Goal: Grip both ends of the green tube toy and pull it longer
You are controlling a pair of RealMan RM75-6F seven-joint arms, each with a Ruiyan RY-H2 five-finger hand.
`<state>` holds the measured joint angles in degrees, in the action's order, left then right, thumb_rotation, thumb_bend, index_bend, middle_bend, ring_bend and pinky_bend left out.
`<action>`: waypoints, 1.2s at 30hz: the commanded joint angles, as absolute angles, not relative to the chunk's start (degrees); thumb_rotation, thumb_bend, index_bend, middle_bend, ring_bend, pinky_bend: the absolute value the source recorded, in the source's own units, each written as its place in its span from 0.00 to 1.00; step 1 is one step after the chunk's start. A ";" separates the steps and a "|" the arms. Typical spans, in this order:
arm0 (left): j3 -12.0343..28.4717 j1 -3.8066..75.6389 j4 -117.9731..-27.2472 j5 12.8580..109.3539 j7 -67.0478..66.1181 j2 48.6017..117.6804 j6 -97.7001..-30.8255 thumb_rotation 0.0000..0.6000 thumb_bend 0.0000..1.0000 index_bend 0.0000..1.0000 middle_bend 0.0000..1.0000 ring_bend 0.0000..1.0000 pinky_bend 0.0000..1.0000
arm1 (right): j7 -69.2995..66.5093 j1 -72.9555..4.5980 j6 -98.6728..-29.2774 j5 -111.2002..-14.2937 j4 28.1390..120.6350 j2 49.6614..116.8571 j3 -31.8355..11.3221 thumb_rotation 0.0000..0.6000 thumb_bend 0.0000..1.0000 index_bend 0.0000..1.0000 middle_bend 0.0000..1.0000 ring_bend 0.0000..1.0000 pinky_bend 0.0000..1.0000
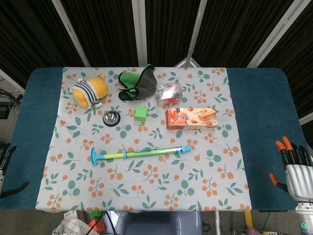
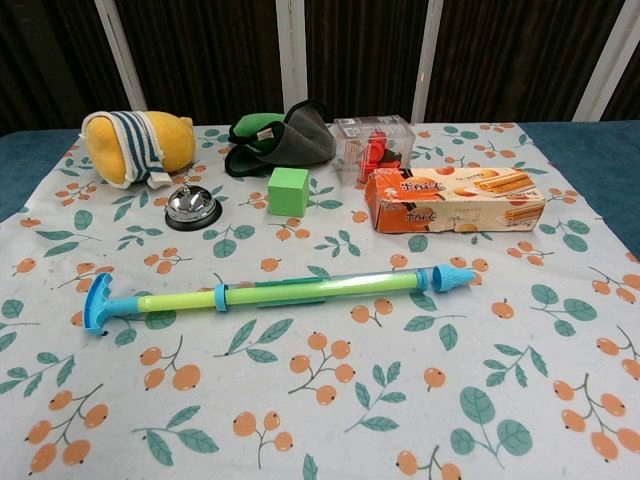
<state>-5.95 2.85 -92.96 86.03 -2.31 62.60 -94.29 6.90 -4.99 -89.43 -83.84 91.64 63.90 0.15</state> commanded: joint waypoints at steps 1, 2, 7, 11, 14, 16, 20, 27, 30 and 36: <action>-5.78 2.62 -93.00 86.07 -2.41 62.51 -94.01 1.00 0.13 0.03 0.00 0.00 0.00 | 6.74 -4.98 -89.35 -84.23 91.73 63.87 -0.03 1.00 0.31 0.00 0.00 0.00 0.00; -5.68 2.54 -93.12 85.99 -2.17 62.45 -93.91 1.00 0.13 0.03 0.00 0.00 0.00 | 6.92 -4.98 -89.32 -84.43 91.58 63.89 -0.03 1.00 0.31 0.00 0.00 0.00 0.00; -5.29 2.43 -93.41 85.83 -2.45 62.36 -92.92 1.00 0.13 0.03 0.00 0.00 0.00 | 7.00 -4.96 -88.80 -85.16 91.86 63.99 0.02 1.00 0.31 0.00 0.00 0.00 0.00; -4.87 2.71 -94.24 85.52 -3.26 62.37 -91.58 1.00 0.13 0.06 0.00 0.00 0.00 | 7.39 -4.92 -88.25 -85.62 92.00 64.05 0.18 1.00 0.31 0.00 0.00 0.00 0.00; -4.29 3.46 -95.19 84.97 -4.18 62.39 -89.97 1.00 0.13 0.08 0.00 0.00 0.00 | 7.41 -4.88 -88.04 -85.91 92.08 64.02 0.18 1.00 0.31 0.00 0.00 0.00 0.00; -3.69 4.29 -96.46 84.55 -5.39 62.36 -88.58 1.00 0.14 0.11 0.00 0.00 0.00 | 7.38 -4.77 -88.06 -86.12 91.99 63.99 0.14 1.00 0.31 0.00 0.00 0.00 0.00; -2.05 6.73 -99.40 83.28 -9.94 62.84 -85.18 1.00 0.18 0.21 0.02 0.00 0.00 | 6.72 -4.65 -87.72 -85.93 91.90 63.85 -0.08 1.00 0.31 0.00 0.00 0.00 0.00; 2.36 12.90 -104.67 76.80 -21.19 67.33 -77.20 1.00 0.27 0.35 0.08 0.00 0.00 | 6.46 -4.62 -87.31 -86.68 92.05 63.71 -0.05 1.00 0.31 0.00 0.00 0.00 0.00; 4.48 15.78 -106.00 72.75 -27.11 70.59 -74.36 1.00 0.28 0.37 0.08 0.00 0.00 | 6.34 -4.68 -86.95 -86.77 92.16 63.66 -0.04 1.00 0.31 0.00 0.00 0.00 0.00; 8.09 21.22 -106.06 61.73 -41.07 80.02 -72.01 1.00 0.28 0.40 0.10 0.00 0.00 | 5.24 -4.56 -86.54 -86.61 92.51 63.30 -0.27 1.00 0.31 0.00 0.00 0.00 0.00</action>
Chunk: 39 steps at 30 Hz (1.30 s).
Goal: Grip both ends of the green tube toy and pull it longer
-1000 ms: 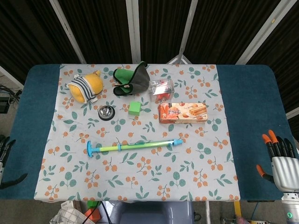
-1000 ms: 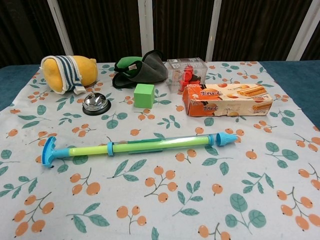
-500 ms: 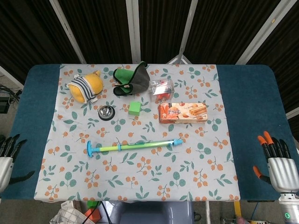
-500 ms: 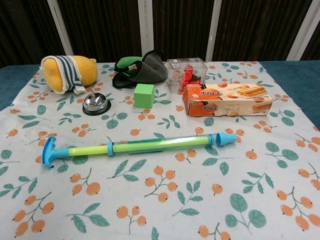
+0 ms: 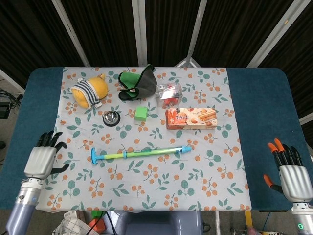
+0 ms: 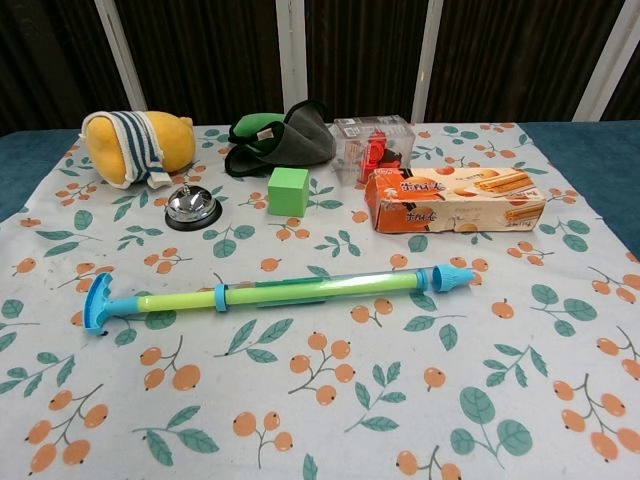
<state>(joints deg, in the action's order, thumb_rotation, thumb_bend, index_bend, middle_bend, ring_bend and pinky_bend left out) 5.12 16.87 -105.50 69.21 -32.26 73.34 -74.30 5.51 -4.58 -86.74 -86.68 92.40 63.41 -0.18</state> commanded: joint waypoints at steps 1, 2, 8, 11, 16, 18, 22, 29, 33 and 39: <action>8.33 21.84 -105.88 60.42 -42.81 81.28 -72.06 1.00 0.28 0.41 0.10 0.00 0.00 | 5.15 -4.57 -86.45 -86.64 92.55 63.25 -0.29 1.00 0.31 0.00 0.00 0.00 0.00; 8.48 22.44 -105.60 59.25 -44.50 82.52 -72.15 1.00 0.28 0.41 0.10 0.00 0.00 | 5.06 -4.58 -86.38 -86.66 92.56 63.22 -0.31 1.00 0.31 0.00 0.00 0.00 0.00; 9.38 25.88 -102.45 53.41 -53.00 90.34 -73.71 1.00 0.31 0.44 0.11 0.00 0.00 | 4.30 -4.54 -86.05 -87.04 92.67 62.98 -0.34 1.00 0.31 0.00 0.00 0.00 0.00; 10.04 27.22 -100.89 51.41 -55.14 93.32 -74.49 1.00 0.33 0.45 0.12 0.00 0.00 | 3.97 -4.50 -85.90 -87.16 92.77 62.85 -0.37 1.00 0.31 0.00 0.00 0.00 0.00; 10.52 28.94 -98.54 49.47 -57.26 96.95 -75.28 1.00 0.34 0.45 0.12 0.00 0.00 | 3.61 -4.46 -85.71 -87.30 92.84 62.73 -0.46 1.00 0.31 0.00 0.00 0.00 0.00; 10.68 29.59 -97.46 48.81 -57.94 98.26 -75.60 1.00 0.34 0.46 0.12 0.00 0.00 | 3.51 -4.42 -85.64 -87.30 92.88 62.67 -0.50 1.00 0.31 0.00 0.00 0.00 0.00; 10.72 30.38 -95.95 47.74 -58.78 99.83 -76.07 1.00 0.34 0.46 0.12 0.00 0.00 | 3.28 -4.33 -85.57 -87.16 92.93 62.59 -0.66 1.00 0.31 0.00 0.00 0.00 0.00; 10.62 31.31 -93.98 46.19 -59.23 101.16 -75.99 1.00 0.38 0.48 0.13 0.00 0.00 | 3.11 -4.26 -85.32 -87.21 93.13 62.47 -0.75 1.00 0.31 0.00 0.00 0.00 0.00; 10.28 31.73 -93.27 45.86 -59.32 101.49 -75.89 1.00 0.40 0.49 0.13 0.00 0.00 | 3.05 -4.20 -85.14 -87.11 93.26 62.42 -0.81 1.00 0.31 0.00 0.00 0.00 0.00; 10.04 32.20 -92.90 45.33 -59.17 101.80 -75.82 1.00 0.42 0.50 0.13 0.00 0.00 | 2.91 -4.12 -85.07 -86.91 93.52 62.33 -1.04 1.00 0.31 0.00 0.00 0.00 0.00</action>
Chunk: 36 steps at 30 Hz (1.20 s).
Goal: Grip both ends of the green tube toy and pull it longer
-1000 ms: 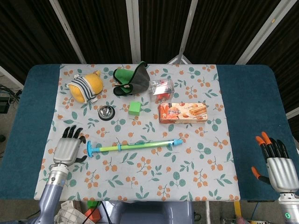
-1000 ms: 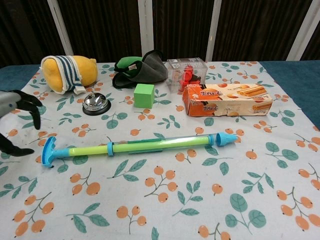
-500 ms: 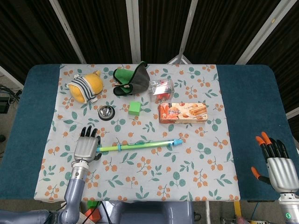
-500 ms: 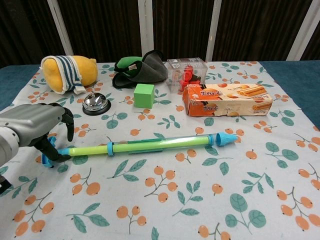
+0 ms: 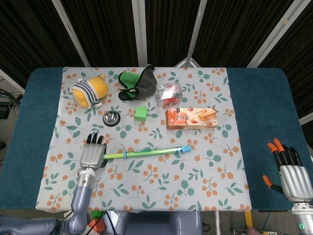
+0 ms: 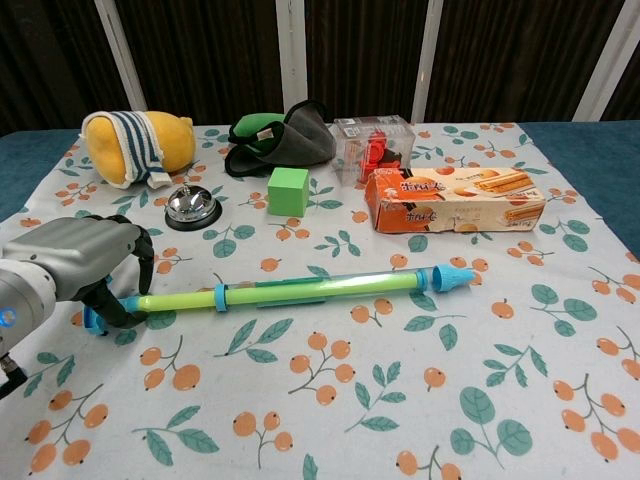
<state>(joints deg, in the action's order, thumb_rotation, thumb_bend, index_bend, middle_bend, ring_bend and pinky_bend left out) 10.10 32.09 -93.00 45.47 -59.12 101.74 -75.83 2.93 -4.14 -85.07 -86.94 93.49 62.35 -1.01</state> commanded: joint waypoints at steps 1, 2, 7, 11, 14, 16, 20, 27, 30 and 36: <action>10.04 32.28 -92.83 45.20 -59.20 101.84 -75.83 1.00 0.42 0.50 0.13 0.00 0.00 | 2.89 -4.10 -85.09 -86.89 93.52 62.30 -1.08 1.00 0.31 0.00 0.00 0.00 0.00; 10.08 32.35 -92.75 45.04 -59.18 101.90 -75.83 1.00 0.42 0.50 0.13 0.00 0.00 | 2.89 -4.09 -85.14 -86.86 93.50 62.29 -1.16 1.00 0.31 0.00 0.00 0.00 0.00; 10.12 32.73 -92.60 44.21 -59.32 102.07 -75.92 1.00 0.45 0.51 0.14 0.00 0.00 | 2.63 -4.09 -84.97 -86.65 93.59 62.19 -1.37 1.00 0.31 0.00 0.00 0.00 0.00; 9.89 33.04 -92.41 43.89 -59.43 102.12 -75.90 1.00 0.50 0.53 0.14 0.00 0.00 | 2.55 -4.11 -84.68 -86.53 93.67 62.13 -1.42 1.00 0.31 0.00 0.00 0.00 0.00; 9.41 33.30 -92.13 44.24 -59.34 102.11 -75.70 1.00 0.53 0.56 0.15 0.00 0.00 | 2.45 -4.19 -84.37 -86.47 93.97 62.05 -1.44 1.00 0.31 0.00 0.00 0.00 0.00; 8.87 33.51 -91.91 45.07 -59.11 101.94 -75.36 1.00 0.54 0.56 0.15 0.00 0.00 | 2.41 -4.29 -84.09 -86.51 94.32 61.96 -1.41 1.00 0.31 0.00 0.00 0.00 0.00; 7.19 33.96 -91.37 48.41 -57.69 101.12 -74.14 1.00 0.54 0.57 0.16 0.00 0.00 | 2.53 -4.99 -82.82 -86.76 95.64 61.63 -1.38 1.00 0.31 0.00 0.00 0.00 0.00; 4.54 35.22 -90.31 55.49 -55.04 98.85 -71.72 1.00 0.54 0.59 0.17 0.00 0.00 | 5.37 -9.19 -76.76 -87.25 100.55 61.71 -2.05 1.00 0.31 0.00 0.00 0.00 0.00; 3.80 35.70 -89.91 57.78 -54.12 98.10 -70.86 1.00 0.54 0.59 0.18 0.00 0.00 | 7.60 -11.31 -74.17 -87.06 102.39 62.81 -2.79 1.00 0.31 0.00 0.00 0.00 0.00; 2.70 36.48 -89.48 62.16 -50.12 96.45 -68.50 1.00 0.54 0.60 0.18 0.00 0.00 | 12.89 -15.24 -69.18 -82.77 106.24 66.01 -5.26 1.00 0.31 0.00 0.00 0.00 0.00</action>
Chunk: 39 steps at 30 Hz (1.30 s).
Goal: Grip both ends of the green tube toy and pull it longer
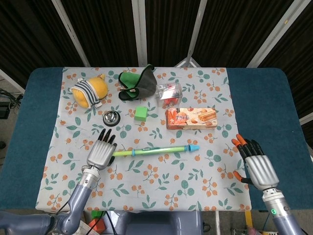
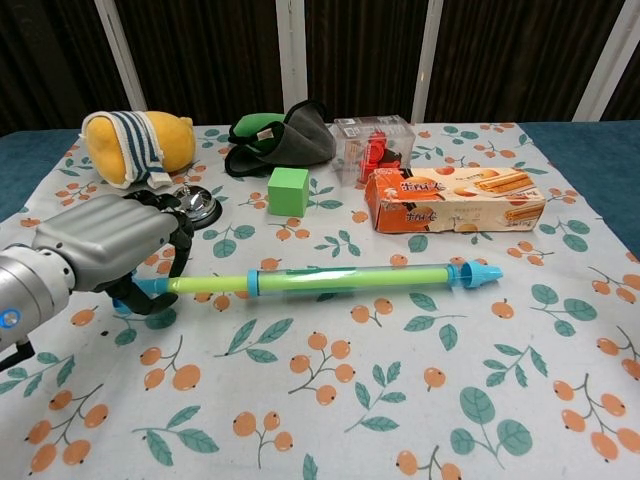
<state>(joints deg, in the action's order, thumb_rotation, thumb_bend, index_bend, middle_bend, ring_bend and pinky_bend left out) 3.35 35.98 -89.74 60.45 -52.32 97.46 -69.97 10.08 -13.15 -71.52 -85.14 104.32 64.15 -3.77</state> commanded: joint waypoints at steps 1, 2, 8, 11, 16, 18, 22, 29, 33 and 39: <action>2.62 36.55 -89.46 62.47 -49.65 96.25 -68.17 1.00 0.54 0.60 0.18 0.00 0.00 | 13.62 -15.62 -68.81 -82.26 106.52 66.38 -5.55 1.00 0.31 0.00 0.00 0.00 0.00; 2.44 36.69 -89.39 63.14 -48.74 95.86 -67.59 1.00 0.54 0.60 0.18 0.00 0.00 | 15.17 -16.41 -68.08 -81.29 107.06 67.23 -6.10 1.00 0.31 0.01 0.00 0.00 0.00; 1.72 36.76 -88.58 65.94 -44.99 94.91 -66.25 1.00 0.54 0.60 0.18 0.00 0.00 | 22.51 -19.09 -65.89 -75.38 108.62 71.17 -7.72 1.00 0.31 0.10 0.00 0.00 0.00; 1.47 36.63 -88.19 66.60 -44.10 94.78 -65.97 1.00 0.54 0.60 0.18 0.00 0.00 | 25.25 -20.15 -65.17 -71.88 108.41 73.23 -8.20 1.00 0.31 0.17 0.00 0.00 0.00; 1.36 36.36 -87.80 66.62 -43.11 94.85 -65.47 1.00 0.54 0.60 0.18 0.00 0.00 | 27.99 -21.68 -63.50 -66.25 107.95 76.14 -8.39 1.00 0.31 0.18 0.00 0.00 0.00; 1.28 36.28 -87.62 66.69 -43.12 94.85 -65.35 1.00 0.54 0.60 0.18 0.00 0.00 | 29.49 -22.57 -62.87 -63.80 107.51 77.60 -8.45 1.00 0.31 0.18 0.00 0.00 0.00; 1.57 36.15 -87.66 66.57 -43.10 94.93 -65.48 1.00 0.54 0.60 0.18 0.00 0.00 | 32.27 -24.19 -62.40 -60.23 106.76 80.17 -8.68 1.00 0.31 0.21 0.00 0.00 0.00; 2.05 35.82 -88.16 66.16 -42.95 94.63 -65.69 1.00 0.54 0.60 0.18 0.00 0.00 | 36.64 -26.17 -63.34 -55.35 105.27 84.03 -8.47 1.00 0.31 0.22 0.00 0.00 0.00; 2.38 35.58 -88.73 65.97 -42.62 94.32 -65.92 1.00 0.54 0.60 0.18 0.00 0.00 | 38.06 -26.85 -63.96 -53.41 103.82 85.54 -8.08 1.00 0.31 0.26 0.01 0.00 0.00; 2.52 35.35 -89.03 65.76 -42.47 94.07 -65.94 1.00 0.54 0.60 0.18 0.00 0.00 | 39.62 -27.65 -64.38 -51.47 102.99 86.80 -7.36 1.00 0.31 0.29 0.02 0.00 0.00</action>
<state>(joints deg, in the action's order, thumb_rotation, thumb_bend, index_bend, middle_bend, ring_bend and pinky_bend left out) 2.53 35.35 -89.03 65.76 -42.47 94.06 -65.94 39.35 -27.47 -64.30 -51.72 103.16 86.61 -7.56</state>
